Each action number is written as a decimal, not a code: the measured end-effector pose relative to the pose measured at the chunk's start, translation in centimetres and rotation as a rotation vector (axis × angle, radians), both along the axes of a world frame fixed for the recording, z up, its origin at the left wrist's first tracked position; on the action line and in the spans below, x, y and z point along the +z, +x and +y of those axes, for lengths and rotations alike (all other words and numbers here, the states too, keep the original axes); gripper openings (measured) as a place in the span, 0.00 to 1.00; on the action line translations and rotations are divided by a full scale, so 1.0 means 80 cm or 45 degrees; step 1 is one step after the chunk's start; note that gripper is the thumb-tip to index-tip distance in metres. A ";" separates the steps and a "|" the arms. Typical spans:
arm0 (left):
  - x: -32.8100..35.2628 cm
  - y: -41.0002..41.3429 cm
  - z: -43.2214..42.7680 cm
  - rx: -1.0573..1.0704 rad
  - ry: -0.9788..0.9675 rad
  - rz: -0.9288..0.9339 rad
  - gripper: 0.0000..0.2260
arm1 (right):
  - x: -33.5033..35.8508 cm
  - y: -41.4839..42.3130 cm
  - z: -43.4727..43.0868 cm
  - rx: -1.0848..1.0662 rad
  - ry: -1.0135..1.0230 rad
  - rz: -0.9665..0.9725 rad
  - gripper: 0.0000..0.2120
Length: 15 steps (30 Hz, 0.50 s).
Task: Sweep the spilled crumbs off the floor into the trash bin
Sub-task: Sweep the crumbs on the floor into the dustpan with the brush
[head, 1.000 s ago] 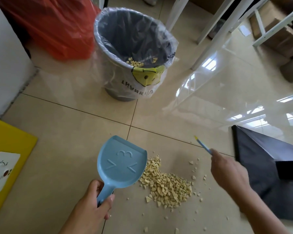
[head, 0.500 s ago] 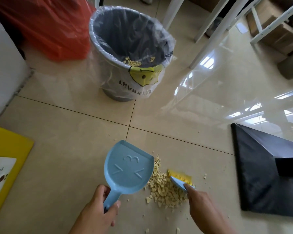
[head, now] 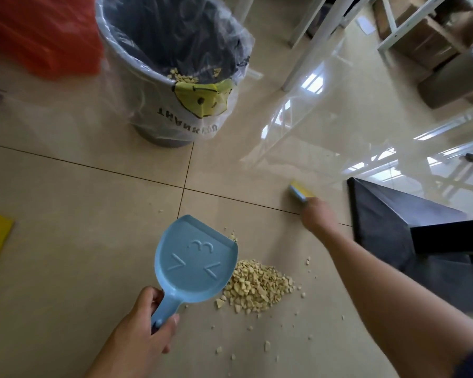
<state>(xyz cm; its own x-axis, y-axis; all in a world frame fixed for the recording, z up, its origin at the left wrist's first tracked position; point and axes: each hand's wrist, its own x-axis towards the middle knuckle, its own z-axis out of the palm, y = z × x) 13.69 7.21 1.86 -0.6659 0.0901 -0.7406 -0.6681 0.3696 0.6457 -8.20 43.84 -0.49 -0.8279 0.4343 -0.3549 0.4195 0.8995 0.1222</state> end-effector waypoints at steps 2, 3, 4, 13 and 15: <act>0.001 -0.001 0.004 0.000 -0.004 -0.007 0.10 | -0.002 0.029 -0.028 0.122 -0.017 -0.013 0.16; 0.001 -0.001 0.007 -0.005 -0.005 -0.006 0.10 | 0.000 0.052 -0.036 0.193 -0.059 -0.041 0.16; 0.003 -0.002 0.011 -0.018 -0.002 -0.003 0.10 | 0.004 0.077 -0.039 0.263 -0.090 -0.077 0.17; 0.020 -0.010 0.044 -0.253 0.053 0.057 0.09 | 0.077 0.220 0.037 0.076 -0.139 -0.042 0.12; 0.023 -0.011 0.046 -0.316 0.046 0.080 0.10 | 0.078 0.209 0.071 -0.054 0.011 0.009 0.11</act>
<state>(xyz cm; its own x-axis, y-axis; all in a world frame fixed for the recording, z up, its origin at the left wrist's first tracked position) 12.82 10.88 3.74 -0.6649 0.2821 -0.6916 -0.5176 0.4935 0.6989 8.53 49.54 5.73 -0.8114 0.4718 -0.3451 0.4578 0.8800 0.1268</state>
